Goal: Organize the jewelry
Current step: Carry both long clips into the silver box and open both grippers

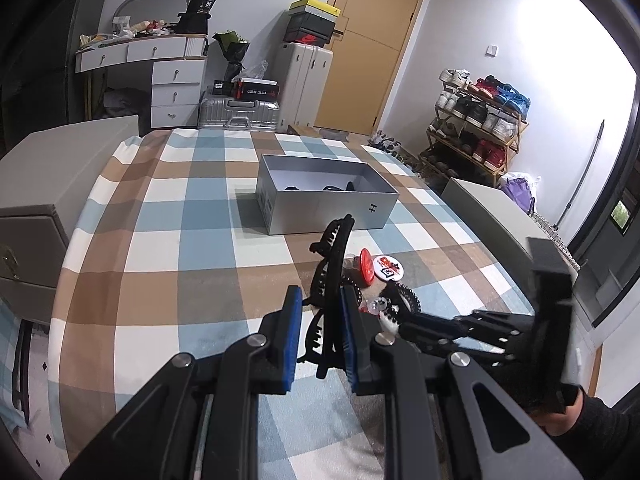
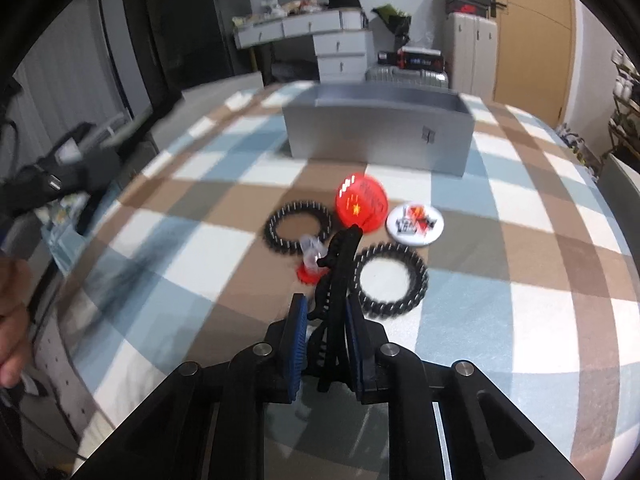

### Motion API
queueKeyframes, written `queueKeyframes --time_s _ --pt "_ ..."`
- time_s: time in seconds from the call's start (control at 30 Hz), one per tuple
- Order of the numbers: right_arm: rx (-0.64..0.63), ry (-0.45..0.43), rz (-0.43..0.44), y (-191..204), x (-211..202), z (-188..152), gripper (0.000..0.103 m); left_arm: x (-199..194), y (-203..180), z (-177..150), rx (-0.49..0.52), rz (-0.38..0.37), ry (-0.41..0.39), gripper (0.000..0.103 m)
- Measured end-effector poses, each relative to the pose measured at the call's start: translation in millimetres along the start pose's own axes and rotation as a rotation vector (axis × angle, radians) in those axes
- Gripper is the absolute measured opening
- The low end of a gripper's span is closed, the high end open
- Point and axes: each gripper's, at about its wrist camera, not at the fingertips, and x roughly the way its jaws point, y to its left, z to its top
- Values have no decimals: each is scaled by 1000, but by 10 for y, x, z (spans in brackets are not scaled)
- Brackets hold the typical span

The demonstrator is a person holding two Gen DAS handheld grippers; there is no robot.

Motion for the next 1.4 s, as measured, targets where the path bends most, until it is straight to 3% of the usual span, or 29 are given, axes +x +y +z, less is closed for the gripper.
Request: queueKeyframes --time_s 0.17,0.37,0.53,0.7,0.8,1.03,1.4 --pt "27 -71 57 -113 -266 247 18 60 -8 140 -19 16 -6 14" --pt "40 -134 105 -320 -460 786 18 189 -111 439 16 22 -35 14" --pt "38 -141 151 -470 -427 1193 18 429 -139 738 -17 24 -10 14" --pt "38 -117 179 -580 -209 1509 18 658 -219 972 23 50 9 14" --pt "56 -99 201 -650 -15 1635 18 904 -145 1089 -26 15 71 14" --pt "173 -41 249 -1002 534 1752 18 1328 -66 1162 -66 9 156 14" --pt "191 30 232 -1084 945 1686 18 1501 -135 1128 -47 11 213 14"
